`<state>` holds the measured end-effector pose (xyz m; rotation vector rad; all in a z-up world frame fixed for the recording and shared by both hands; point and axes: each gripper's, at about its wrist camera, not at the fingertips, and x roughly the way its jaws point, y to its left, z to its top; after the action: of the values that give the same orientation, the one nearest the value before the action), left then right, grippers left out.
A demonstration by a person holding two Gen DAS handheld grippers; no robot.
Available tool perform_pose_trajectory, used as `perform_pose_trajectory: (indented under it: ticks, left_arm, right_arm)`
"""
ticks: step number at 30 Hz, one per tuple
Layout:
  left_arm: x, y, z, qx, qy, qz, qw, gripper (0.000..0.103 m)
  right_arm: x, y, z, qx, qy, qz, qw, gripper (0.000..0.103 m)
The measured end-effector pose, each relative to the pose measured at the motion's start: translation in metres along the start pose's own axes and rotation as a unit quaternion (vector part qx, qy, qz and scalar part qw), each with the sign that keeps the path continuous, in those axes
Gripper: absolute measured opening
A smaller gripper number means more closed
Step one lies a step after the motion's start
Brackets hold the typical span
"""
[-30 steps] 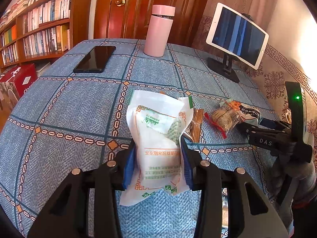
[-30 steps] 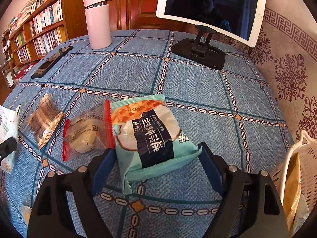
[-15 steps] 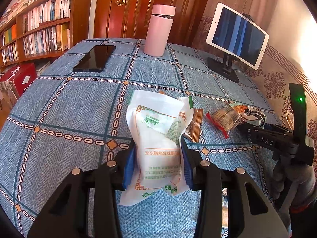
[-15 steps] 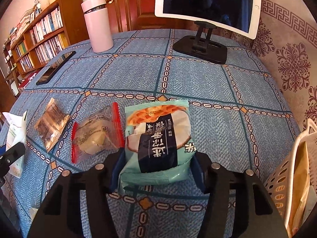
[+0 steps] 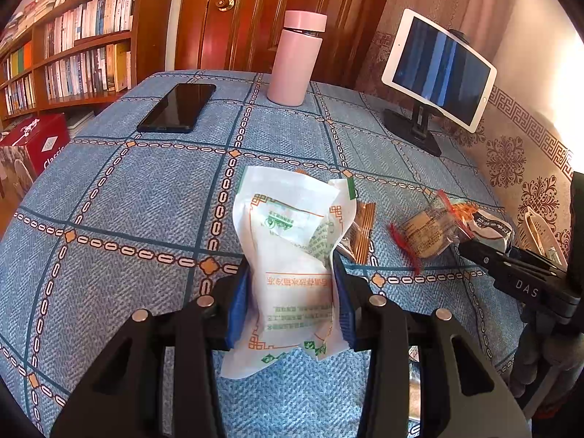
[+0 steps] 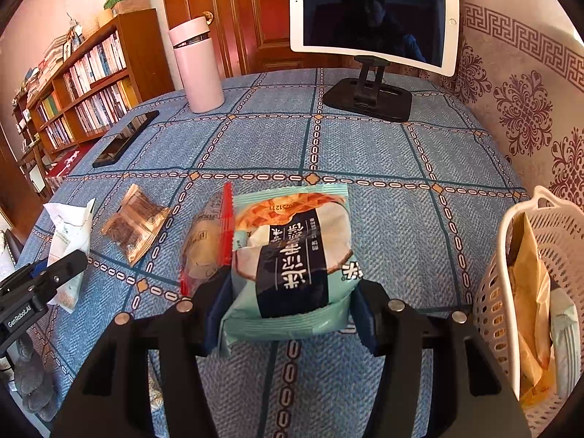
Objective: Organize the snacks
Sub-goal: 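Carry the teal snack bag with the right gripper toward the basket while the left holds the white bag, then lower the teal snack bag into the basket and open the right gripper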
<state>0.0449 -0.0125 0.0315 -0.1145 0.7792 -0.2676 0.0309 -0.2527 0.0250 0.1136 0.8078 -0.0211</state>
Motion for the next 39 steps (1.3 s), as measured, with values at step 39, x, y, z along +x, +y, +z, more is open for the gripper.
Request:
perform_pose_trajectory:
  ticks: [39]
  left_arm:
    - [-0.005,0.000,-0.001,-0.001,-0.010,-0.002,0.9999,0.042]
  right_arm:
    - [-0.125,-0.110,-0.031,0.126,-0.122,-0.118,0.977,0.058]
